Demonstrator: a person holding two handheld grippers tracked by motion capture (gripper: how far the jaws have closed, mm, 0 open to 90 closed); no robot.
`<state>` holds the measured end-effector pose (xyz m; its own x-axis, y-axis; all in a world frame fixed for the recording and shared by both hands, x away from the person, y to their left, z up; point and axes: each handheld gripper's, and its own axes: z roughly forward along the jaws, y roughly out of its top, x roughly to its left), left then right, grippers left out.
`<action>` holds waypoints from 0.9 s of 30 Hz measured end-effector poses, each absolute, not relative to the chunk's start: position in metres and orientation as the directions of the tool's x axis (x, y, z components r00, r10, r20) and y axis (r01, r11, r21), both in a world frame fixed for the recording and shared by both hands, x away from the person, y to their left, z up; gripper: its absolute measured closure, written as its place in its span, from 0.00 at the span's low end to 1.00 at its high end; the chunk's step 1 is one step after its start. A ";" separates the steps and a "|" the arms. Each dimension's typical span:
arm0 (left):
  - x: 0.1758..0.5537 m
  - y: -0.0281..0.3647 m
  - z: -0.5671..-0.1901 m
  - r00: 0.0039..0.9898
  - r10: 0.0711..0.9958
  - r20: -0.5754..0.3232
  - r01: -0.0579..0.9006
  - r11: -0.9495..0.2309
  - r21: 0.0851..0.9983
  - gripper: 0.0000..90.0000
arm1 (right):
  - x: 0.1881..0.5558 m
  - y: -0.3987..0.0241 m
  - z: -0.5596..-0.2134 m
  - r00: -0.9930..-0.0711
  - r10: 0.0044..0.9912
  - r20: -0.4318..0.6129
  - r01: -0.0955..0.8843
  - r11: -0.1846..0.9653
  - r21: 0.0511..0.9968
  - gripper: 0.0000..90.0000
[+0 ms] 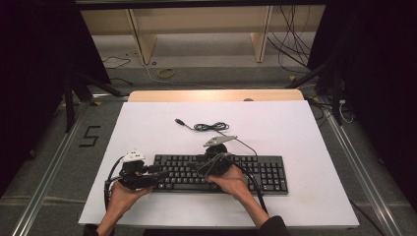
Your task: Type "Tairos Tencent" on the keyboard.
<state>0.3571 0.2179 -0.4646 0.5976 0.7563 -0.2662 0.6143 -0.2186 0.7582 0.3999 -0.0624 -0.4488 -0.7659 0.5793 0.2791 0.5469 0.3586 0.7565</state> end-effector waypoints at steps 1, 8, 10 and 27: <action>0.357 0.218 -0.465 0.597 0.757 -0.267 0.614 -0.216 0.759 0.54 | 0.400 -0.064 -0.448 -0.765 0.580 0.279 0.546 0.356 0.758 0.57; 0.359 0.218 -0.466 0.595 0.754 -0.277 0.601 -0.189 0.776 0.43 | 0.397 -0.076 -0.446 -0.758 0.587 0.285 0.546 0.331 0.770 0.49; 0.360 0.217 -0.466 0.598 0.752 -0.278 0.598 -0.187 0.780 0.41 | 0.397 -0.078 -0.445 -0.756 0.591 0.283 0.545 0.327 0.772 0.47; 0.364 0.213 -0.470 0.608 0.750 -0.263 0.603 -0.220 0.767 0.48 | 0.397 -0.094 -0.445 -0.736 0.620 0.272 0.548 0.311 0.776 0.42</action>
<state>0.3635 0.2126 -0.4699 0.6075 0.7496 -0.2627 0.6028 -0.2197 0.7671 0.3969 -0.0944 -0.4449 -0.7361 0.6198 0.2718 0.5483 0.3108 0.7763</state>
